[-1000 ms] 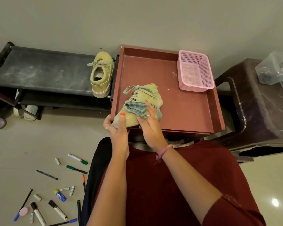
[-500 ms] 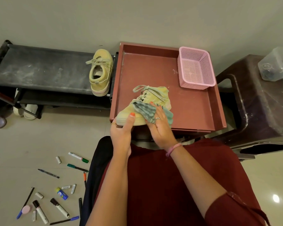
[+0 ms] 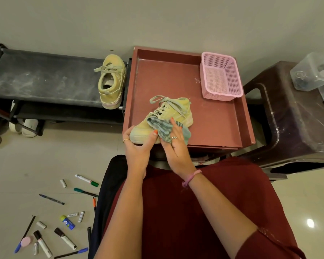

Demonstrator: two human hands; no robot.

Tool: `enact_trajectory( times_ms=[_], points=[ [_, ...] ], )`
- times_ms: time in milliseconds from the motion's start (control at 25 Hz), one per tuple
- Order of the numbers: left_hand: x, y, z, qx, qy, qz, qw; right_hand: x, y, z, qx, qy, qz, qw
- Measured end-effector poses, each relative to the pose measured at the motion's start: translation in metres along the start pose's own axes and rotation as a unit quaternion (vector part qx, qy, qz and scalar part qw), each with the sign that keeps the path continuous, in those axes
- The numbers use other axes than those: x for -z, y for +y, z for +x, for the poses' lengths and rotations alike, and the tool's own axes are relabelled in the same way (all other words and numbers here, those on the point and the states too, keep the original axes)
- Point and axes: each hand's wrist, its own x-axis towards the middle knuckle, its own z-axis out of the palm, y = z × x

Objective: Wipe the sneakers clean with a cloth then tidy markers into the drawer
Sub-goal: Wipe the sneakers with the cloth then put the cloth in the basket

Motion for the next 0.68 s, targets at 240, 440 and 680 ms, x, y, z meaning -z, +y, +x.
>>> enact_trajectory(
  times_ms=[240, 440, 680],
  points=[
    [-0.007, -0.003, -0.001, 0.024, 0.011, -0.044, 0.999, 0.019, 0.023, 0.028, 0.009, 0.052, -0.058, 0.997],
    [-0.008, -0.001, -0.002, 0.015, 0.007, -0.034, 0.999, 0.011, 0.015, 0.041, -0.049, 0.243, -0.139, 0.959],
    [-0.006, 0.000, -0.001, 0.010, -0.002, -0.034, 0.999, 0.019, -0.004, 0.064, -0.132, 0.198, -0.246, 0.940]
  ],
)
